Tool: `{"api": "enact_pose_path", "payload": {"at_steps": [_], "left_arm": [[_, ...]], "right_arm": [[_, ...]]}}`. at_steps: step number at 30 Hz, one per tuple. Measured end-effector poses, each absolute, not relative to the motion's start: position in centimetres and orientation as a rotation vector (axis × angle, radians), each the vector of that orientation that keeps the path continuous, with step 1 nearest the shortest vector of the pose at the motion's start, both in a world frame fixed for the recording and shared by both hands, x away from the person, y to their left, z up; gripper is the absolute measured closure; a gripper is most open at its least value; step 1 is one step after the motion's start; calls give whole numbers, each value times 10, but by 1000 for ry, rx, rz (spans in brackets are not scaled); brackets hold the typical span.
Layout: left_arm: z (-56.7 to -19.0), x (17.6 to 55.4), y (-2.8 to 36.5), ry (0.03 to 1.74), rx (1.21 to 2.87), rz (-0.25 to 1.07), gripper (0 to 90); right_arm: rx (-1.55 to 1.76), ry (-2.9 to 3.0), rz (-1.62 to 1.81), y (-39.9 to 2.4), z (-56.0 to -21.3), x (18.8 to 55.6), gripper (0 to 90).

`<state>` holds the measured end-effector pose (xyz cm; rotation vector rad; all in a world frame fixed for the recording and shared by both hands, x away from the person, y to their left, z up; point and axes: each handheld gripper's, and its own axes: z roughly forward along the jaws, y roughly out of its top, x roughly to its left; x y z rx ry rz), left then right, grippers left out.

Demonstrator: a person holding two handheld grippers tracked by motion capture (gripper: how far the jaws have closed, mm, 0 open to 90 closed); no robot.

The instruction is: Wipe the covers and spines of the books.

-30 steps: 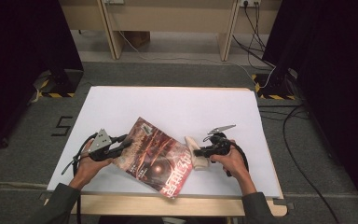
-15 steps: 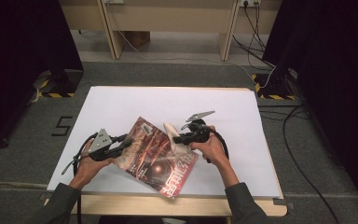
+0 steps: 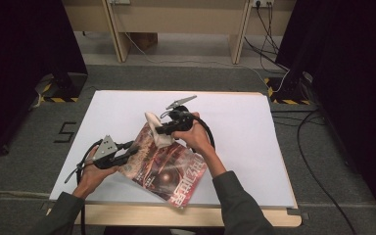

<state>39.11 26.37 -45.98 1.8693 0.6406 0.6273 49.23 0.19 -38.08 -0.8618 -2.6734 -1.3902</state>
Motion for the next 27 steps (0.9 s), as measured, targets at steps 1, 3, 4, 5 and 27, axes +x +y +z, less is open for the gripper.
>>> {"api": "enact_pose_path", "payload": {"at_steps": [1, 3, 4, 5, 27], "left_arm": [[-460, 391, 264, 639, 1869, 630, 710], [-460, 391, 264, 637, 1870, 625, 710], [-460, 391, 264, 637, 1869, 625, 710], [-461, 391, 264, 638, 1869, 625, 710], [-460, 391, 263, 640, 1873, 628, 707]], "right_arm": [[-858, -2682, -1387, 5, -379, 494, 780], [-854, -2679, -1389, 11, -377, 496, 780], [-846, -2678, -1395, 13, -376, 497, 780], [-844, -2678, -1397, 14, -376, 498, 780], [-816, -2677, -1302, -20, -407, 479, 782]]}}
